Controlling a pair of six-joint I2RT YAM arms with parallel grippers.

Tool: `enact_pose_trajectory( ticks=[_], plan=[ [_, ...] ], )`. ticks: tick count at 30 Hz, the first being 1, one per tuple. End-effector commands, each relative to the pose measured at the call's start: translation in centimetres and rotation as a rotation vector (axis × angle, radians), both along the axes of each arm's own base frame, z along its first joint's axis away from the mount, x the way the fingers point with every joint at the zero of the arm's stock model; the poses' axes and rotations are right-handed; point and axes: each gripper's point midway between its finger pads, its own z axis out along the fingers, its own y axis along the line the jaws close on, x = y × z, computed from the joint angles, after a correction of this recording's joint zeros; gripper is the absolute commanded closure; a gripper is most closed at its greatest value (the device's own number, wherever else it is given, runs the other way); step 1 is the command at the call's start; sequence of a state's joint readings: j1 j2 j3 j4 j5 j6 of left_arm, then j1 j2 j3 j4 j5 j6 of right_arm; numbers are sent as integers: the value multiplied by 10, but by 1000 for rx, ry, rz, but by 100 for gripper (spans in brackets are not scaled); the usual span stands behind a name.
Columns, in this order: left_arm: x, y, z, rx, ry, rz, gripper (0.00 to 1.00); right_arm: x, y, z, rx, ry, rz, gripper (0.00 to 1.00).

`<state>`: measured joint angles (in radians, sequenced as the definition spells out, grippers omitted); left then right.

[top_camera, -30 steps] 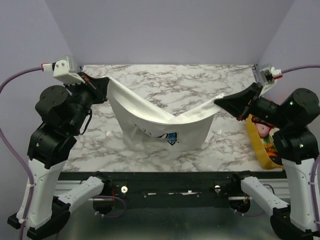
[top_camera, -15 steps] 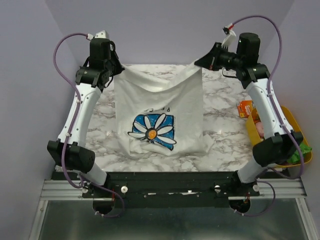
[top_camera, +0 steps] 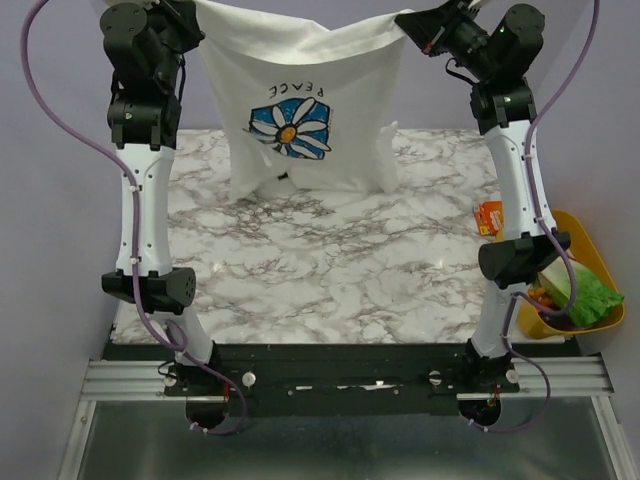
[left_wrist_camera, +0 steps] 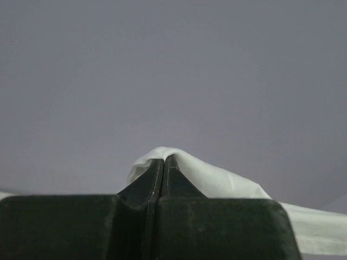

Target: Pin the brooch onto the clothing

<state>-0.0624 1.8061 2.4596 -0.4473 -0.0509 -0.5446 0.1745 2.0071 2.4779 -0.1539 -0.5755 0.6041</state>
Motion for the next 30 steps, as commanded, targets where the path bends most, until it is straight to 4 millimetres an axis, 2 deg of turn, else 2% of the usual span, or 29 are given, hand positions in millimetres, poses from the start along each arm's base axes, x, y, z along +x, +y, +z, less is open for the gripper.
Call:
enact_pose_trajectory(
  ticks=[1, 2, 3, 4, 5, 6, 7, 8, 9, 10, 11, 12, 13, 14, 15, 16, 17, 18, 19, 20, 21, 22, 23, 24, 25, 26, 27, 29, 30],
  plan=[
    [-57, 5, 81, 48, -312, 9, 100, -63, -27, 109, 76, -348, -97, 100],
    [-52, 6, 68, 62, -284, 12, 100, -78, -30, 121, 71, -386, -104, 99],
    [-71, 6, 76, 72, -310, 11, 100, -85, -33, 126, 50, -417, -120, 99],
    [-77, 6, 75, 80, -317, 10, 100, -82, -33, 118, 34, -405, -121, 99],
    [-66, 4, 46, 88, -254, 0, 100, -82, -32, 114, 22, -401, -123, 100],
    [-82, 5, 46, 88, -263, -1, 100, -93, -34, 118, 11, -416, -127, 99],
    [-83, 4, 35, 87, -246, -6, 100, -92, -33, 111, -15, -415, -126, 99],
    [-69, 2, -9, 82, -150, -13, 100, -76, -30, 81, -43, -342, -123, 100],
    [-84, 3, -14, 70, -146, -16, 100, -82, -31, 75, -57, -330, -123, 99],
    [-85, 3, -34, 65, -109, -20, 100, -79, -30, 56, -90, -298, -119, 99],
    [-77, 2, -88, 43, 4, -24, 100, -63, -27, 9, -123, -194, -112, 99],
    [-92, 4, -98, 27, 12, -21, 100, -59, -27, -20, -142, -133, -108, 100],
    [-95, 3, -120, 19, 47, -23, 100, -73, -28, -29, -146, -116, -101, 99],
    [-93, 2, -175, 15, 155, -26, 100, -74, -29, -53, -156, -66, -98, 100],
    [-105, 1, -189, 2, 178, -28, 100, -69, -28, -126, -185, 91, -82, 99],
    [-111, -5, -213, 1, 232, -50, 100, -83, -27, -142, -169, 127, -62, 100],
    [-117, -9, -261, -2, 331, -63, 100, -90, -27, -178, -170, 202, -52, 99],
    [-128, -15, -274, -21, 352, -85, 100, -98, -27, -206, -175, 262, -37, 99],
    [-136, -20, -294, -30, 400, -97, 100, -113, -29, -274, -194, 411, -27, 100],
    [-148, -32, -329, -31, 475, -130, 100, -129, -33, -285, -188, 436, -35, 100],
    [-161, -40, -333, -34, 469, -158, 100, -140, -35, -305, -184, 486, -41, 100],
    [-172, -47, -346, -39, 502, -175, 100, -163, -38, -353, -182, 613, -40, 99],
    [-184, -54, -368, -17, 545, -169, 100, -178, -40, -356, -174, 621, -39, 100],
    [-195, -55, -366, -17, 530, -171, 100, -190, -43, -369, -177, 659, -44, 100],
    [-206, -55, -379, -10, 574, -164, 100, -203, -47, -385, -176, 730, -59, 100],
    [-215, -55, -391, -29, 605, -155, 100, -222, -50, -409, -184, 813, -60, 100],
    [-226, -58, -391, -38, 603, -173, 100, -232, -53, -405, -175, 810, -65, 100],
    [-245, -58, -411, -67, 677, -174, 100, -256, -58, -425, -162, 921, -87, 100],
    [-252, -59, -410, -85, 679, -183, 100, -264, -59, -422, -156, 922, -93, 100]
  ],
)
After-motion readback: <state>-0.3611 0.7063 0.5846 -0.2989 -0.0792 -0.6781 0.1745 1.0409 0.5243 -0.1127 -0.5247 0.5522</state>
